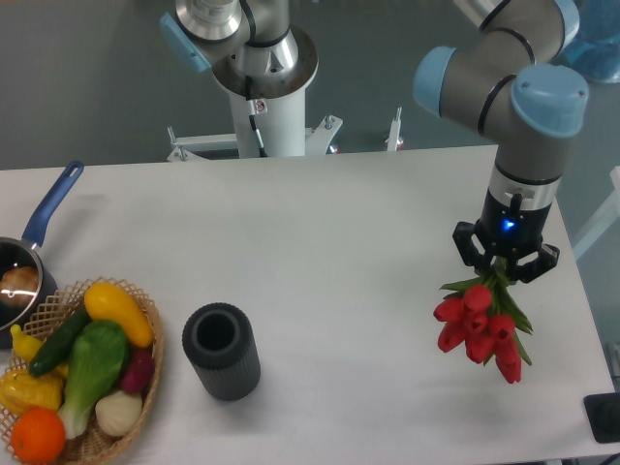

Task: Insert the flowers into the vase
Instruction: 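Lift the red tulip bunch and carry it toward the grey vase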

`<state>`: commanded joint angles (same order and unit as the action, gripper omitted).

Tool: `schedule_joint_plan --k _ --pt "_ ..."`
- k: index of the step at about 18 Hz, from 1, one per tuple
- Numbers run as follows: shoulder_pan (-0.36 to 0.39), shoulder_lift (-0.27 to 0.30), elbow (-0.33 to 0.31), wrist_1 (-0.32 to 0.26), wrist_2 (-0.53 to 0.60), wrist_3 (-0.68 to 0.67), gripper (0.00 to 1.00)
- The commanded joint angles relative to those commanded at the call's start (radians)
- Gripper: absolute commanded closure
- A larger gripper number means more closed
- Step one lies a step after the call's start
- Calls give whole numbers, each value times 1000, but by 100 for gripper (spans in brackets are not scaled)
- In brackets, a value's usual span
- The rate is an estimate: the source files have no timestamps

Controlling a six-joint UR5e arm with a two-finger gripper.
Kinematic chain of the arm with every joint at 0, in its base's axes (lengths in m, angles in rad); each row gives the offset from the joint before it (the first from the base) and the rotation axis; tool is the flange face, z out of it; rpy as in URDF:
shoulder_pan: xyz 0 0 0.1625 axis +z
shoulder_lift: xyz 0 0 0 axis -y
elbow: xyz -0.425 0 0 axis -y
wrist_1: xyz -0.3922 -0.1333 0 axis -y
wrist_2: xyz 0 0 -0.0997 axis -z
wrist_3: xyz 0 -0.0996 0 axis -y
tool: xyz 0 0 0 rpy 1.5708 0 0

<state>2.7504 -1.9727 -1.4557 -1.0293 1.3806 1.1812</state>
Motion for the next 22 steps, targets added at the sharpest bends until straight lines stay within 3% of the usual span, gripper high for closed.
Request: schedule_joint_plan --k 7,10,13,15,18,22 --pt "-29 50 -14 -20 -40 -75 100" --pt "-23 113 -44 -5 -229 -141 100" --pt "-12 155 -70 38 -530 -202 100" --pt "-9 181 -90 64 -673 -267 100" --pt "-14 193 -112 144 -783 -322 100" --pt "-17 190 -129 161 -1032 -322 100"
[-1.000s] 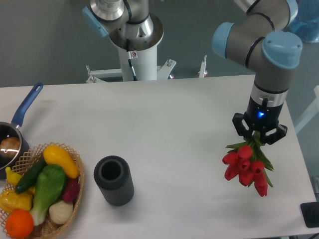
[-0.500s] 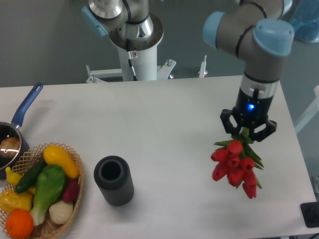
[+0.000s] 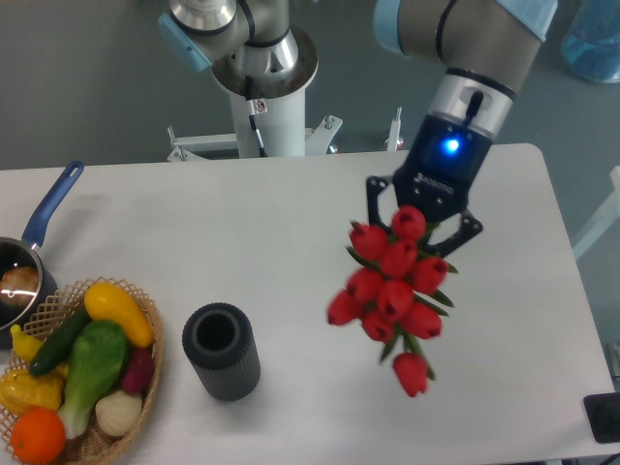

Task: Insert the flowers into the vase
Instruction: 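Lift the red tulip bunch and carry it toward the grey vase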

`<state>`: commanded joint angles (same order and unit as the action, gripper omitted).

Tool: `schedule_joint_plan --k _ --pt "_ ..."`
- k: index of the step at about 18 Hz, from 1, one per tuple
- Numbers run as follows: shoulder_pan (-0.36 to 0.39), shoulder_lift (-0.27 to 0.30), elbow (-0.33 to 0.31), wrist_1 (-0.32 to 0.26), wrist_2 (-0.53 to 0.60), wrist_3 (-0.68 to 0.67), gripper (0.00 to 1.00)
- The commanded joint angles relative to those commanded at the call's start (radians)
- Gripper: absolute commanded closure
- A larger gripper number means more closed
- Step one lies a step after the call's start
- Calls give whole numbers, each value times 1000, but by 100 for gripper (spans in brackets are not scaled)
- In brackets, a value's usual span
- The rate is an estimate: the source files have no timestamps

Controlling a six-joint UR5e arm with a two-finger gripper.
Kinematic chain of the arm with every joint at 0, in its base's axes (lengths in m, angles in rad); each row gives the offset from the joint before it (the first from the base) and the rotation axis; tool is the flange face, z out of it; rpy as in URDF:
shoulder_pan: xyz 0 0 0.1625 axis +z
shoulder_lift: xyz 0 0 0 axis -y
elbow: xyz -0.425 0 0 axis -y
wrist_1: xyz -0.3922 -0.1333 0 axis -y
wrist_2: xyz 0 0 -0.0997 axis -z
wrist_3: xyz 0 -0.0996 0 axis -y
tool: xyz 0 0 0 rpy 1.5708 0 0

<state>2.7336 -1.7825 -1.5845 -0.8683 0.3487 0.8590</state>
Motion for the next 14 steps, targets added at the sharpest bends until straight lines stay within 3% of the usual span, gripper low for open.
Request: schedule_joint_plan --k 9,12,14 --pt "-12 3 -60 17 -302 26 100" --pt "-35 6 -61 21 -336 31 100" --pt "-70 -27 -61 28 -350 105 100"
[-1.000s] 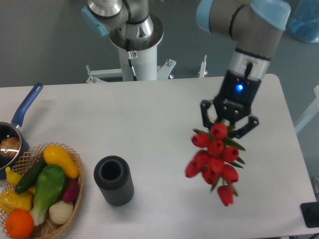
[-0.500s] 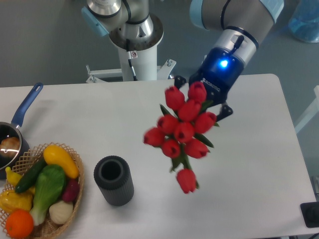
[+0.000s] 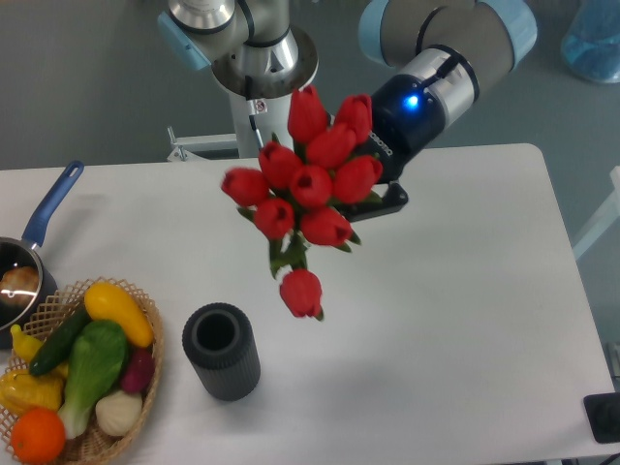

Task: Insert the flowers into the vase
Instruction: 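Lift the red tulip bunch and carry it toward the grey vase, then lower the tulip stems into the grey vase opening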

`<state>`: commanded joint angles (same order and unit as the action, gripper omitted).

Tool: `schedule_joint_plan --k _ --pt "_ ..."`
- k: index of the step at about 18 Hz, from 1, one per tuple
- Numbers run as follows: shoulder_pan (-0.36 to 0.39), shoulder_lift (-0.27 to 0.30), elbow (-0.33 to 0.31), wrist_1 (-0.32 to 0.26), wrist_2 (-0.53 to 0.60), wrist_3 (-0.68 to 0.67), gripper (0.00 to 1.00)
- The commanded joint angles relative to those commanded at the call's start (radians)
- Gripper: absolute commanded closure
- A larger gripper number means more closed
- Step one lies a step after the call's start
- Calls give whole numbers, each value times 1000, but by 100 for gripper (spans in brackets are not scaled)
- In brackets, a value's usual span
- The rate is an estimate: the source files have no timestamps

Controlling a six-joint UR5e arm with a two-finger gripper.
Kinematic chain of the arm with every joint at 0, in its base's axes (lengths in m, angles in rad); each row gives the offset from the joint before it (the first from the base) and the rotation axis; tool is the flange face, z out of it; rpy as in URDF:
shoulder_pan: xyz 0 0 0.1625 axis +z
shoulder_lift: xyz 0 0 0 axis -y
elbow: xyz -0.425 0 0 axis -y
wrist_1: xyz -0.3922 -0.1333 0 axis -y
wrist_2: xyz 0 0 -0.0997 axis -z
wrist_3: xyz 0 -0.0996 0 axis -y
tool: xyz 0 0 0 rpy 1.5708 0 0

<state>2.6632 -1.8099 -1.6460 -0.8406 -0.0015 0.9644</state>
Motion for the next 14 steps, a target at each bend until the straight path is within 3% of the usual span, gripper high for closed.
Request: schedule_joint_plan --k 4,14 --pt "-60 -92 14 2 -14 111 100" --pt "-141 -163 57 2 -28 152 100"
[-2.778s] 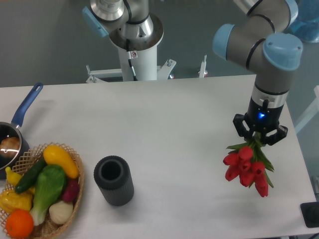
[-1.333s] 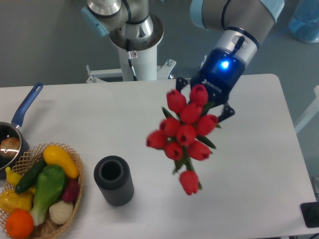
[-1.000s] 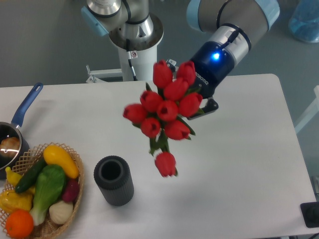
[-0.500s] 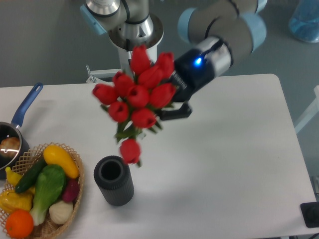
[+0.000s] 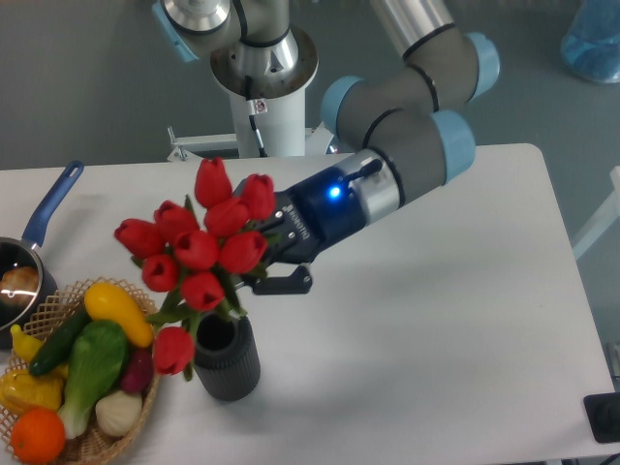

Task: Insert the flowers into the vase
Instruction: 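Lower the tulip stems into the grey vase opening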

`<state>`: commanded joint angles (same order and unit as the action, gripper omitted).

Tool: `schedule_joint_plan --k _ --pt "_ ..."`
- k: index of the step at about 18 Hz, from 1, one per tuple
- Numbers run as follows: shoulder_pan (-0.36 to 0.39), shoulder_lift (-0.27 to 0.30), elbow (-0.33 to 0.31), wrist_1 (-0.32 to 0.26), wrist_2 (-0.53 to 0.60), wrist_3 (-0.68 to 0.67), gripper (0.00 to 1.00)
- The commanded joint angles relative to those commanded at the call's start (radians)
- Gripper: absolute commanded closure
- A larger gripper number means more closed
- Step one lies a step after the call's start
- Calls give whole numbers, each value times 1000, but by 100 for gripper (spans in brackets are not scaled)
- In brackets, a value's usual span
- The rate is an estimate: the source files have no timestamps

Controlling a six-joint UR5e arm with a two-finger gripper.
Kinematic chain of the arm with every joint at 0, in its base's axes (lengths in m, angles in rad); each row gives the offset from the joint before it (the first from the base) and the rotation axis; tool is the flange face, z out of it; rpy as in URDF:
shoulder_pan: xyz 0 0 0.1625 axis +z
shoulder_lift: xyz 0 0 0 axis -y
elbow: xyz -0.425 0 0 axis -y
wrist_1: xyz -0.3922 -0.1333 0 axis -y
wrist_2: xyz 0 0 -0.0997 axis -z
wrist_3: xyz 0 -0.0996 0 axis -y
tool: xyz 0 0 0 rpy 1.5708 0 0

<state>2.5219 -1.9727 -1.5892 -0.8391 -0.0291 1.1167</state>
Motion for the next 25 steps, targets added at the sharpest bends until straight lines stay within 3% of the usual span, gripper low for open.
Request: schedule_joint_plan --k 15,20,25 --pt "-46 -66 -9 2 -17 44 100" --pt "-23 -74 -81 5 -14 115 100" --pt "-5 -104 -115 6 -8 182 100"
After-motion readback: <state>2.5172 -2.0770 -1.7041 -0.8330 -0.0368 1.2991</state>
